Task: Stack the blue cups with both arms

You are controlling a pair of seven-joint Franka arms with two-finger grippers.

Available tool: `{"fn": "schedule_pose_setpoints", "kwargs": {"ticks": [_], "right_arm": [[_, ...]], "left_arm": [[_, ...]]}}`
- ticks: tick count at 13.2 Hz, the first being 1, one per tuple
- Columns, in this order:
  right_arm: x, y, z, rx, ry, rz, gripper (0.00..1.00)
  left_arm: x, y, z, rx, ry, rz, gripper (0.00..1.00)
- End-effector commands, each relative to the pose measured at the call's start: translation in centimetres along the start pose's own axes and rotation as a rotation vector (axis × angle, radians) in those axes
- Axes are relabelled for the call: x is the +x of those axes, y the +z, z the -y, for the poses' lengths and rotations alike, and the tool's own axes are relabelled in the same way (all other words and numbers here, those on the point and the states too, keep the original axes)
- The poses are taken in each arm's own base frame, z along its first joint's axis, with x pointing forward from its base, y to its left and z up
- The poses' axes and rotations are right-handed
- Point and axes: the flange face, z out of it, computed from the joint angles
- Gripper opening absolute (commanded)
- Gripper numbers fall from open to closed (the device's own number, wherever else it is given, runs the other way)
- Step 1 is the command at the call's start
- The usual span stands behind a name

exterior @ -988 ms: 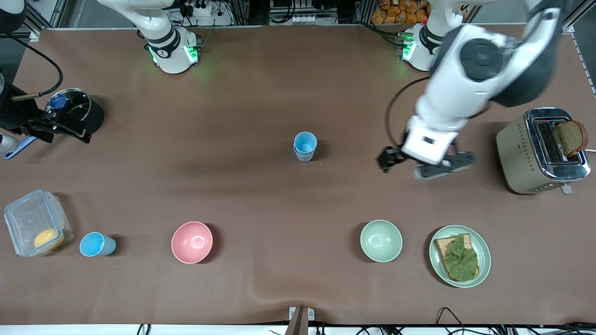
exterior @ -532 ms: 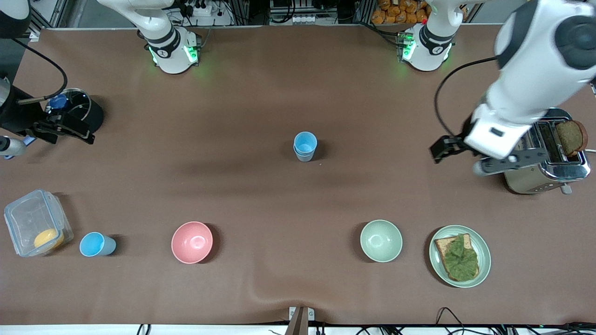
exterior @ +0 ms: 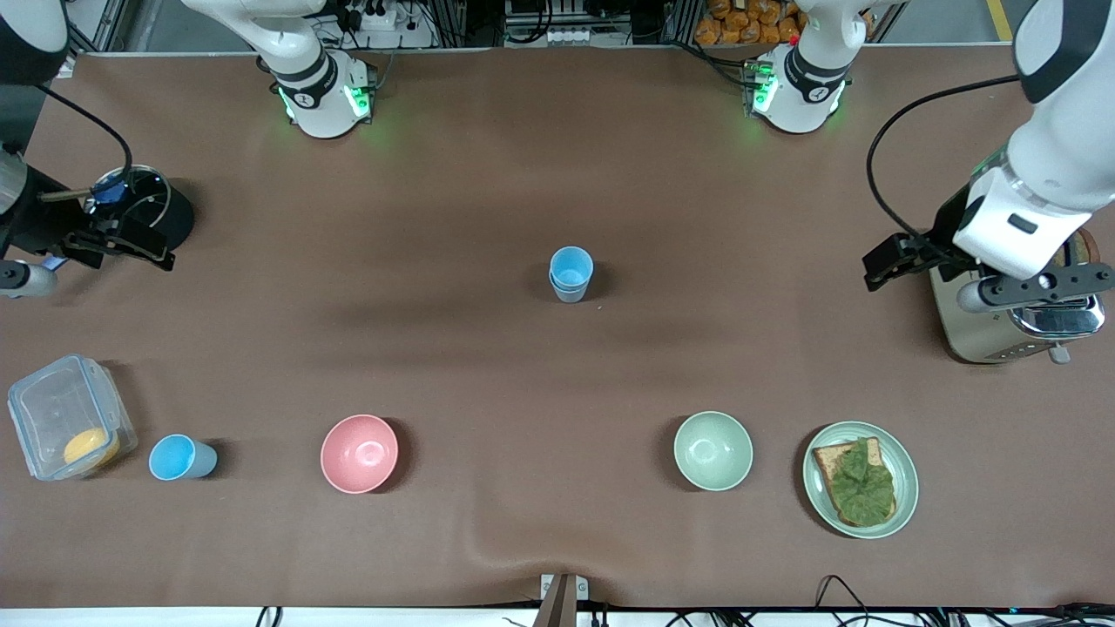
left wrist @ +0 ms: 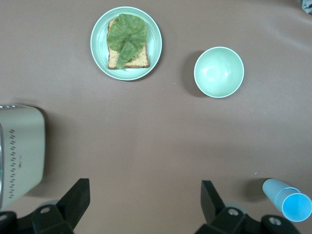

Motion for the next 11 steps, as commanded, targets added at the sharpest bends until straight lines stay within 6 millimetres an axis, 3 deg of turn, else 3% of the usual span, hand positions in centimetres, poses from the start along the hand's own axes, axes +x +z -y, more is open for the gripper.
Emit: {"fn": "schedule_pose_setpoints", "kwargs": {"ticks": [1,5,11], "right_arm": [[-0.4,0.4,-0.5,-0.05,-0.011,0.036,1.0],[-0.7,1.1,-0.5,-0.053,-0.012,0.071,1.0],[-1.3,2.2,-0.1,-0.056,-0.019,0.105,1.0]], "left_arm": [[-1.3,-1.5,1.7,0.008,0.055,0.015,1.0],[-1.4,-1.5,3.6,0.001,0.095,0.034,1.0],[-1.5,-1.3,3.9,-0.003,0.118,0.046,1.0]]}}
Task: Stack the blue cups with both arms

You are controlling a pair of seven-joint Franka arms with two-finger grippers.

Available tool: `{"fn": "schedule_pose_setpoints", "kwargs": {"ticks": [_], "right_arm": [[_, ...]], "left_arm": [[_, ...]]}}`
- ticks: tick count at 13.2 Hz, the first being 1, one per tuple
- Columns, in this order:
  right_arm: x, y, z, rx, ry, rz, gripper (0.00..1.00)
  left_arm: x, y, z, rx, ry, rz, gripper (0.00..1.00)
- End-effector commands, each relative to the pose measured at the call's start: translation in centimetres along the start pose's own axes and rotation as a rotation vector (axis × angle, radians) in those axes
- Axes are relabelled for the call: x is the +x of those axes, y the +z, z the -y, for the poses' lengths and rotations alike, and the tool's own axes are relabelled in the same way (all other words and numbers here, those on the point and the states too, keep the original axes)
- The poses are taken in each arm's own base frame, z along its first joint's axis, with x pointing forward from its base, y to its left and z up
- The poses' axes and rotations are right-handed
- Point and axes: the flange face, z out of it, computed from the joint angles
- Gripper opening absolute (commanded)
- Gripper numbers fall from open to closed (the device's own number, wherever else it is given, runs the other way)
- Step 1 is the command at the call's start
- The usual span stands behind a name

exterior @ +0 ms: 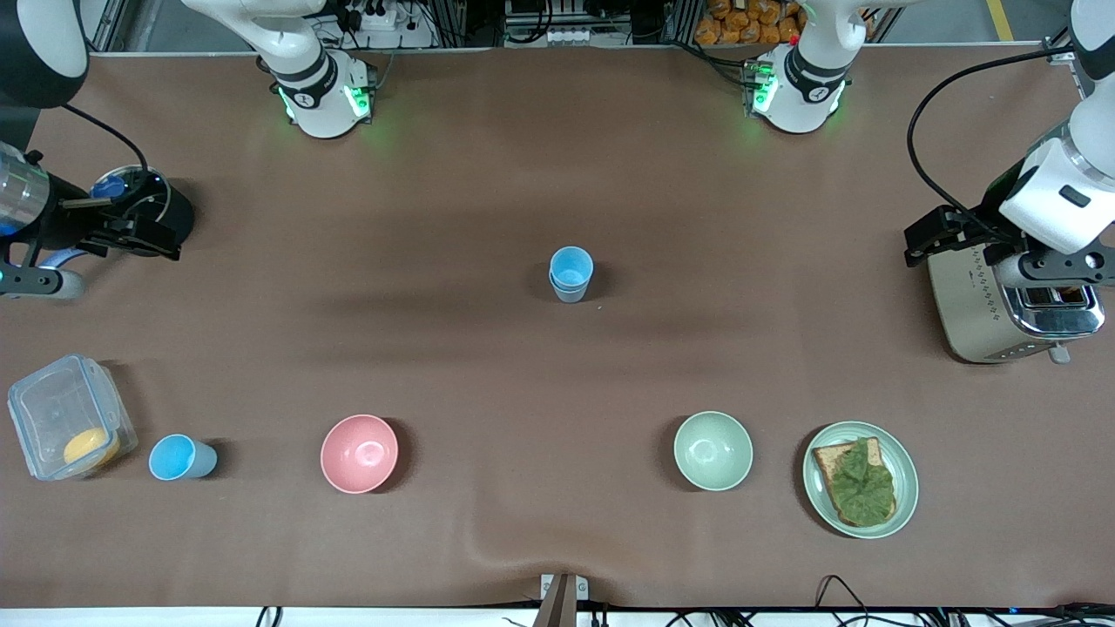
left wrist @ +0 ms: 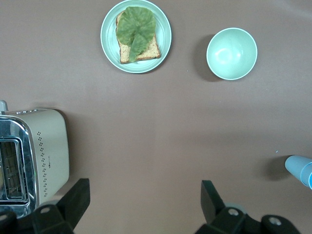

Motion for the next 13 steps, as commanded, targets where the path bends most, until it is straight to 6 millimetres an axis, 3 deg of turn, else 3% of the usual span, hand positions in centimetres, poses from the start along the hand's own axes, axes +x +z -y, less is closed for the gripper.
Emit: {"fn": "schedule_pose_setpoints", "kwargs": {"ticks": [1,8,13], "right_arm": [[-0.7,0.0,0.2,-0.02,-0.014,0.009,1.0],[-4.2,-4.0,1.8,0.024,-0.038,-0.031,1.0],[-5.3,-4.1,1.8,0.023,-0.038,-0.025,1.0]], "left_arm": [[-1.3,-0.3,0.3,-0.018,0.018,0.027,1.0],[-1.6,-0.7,0.3,-0.019,0.018,0.026,1.0],[-1.9,-1.3,-0.5,-0.019,0.029,0.023,1.0]]}}
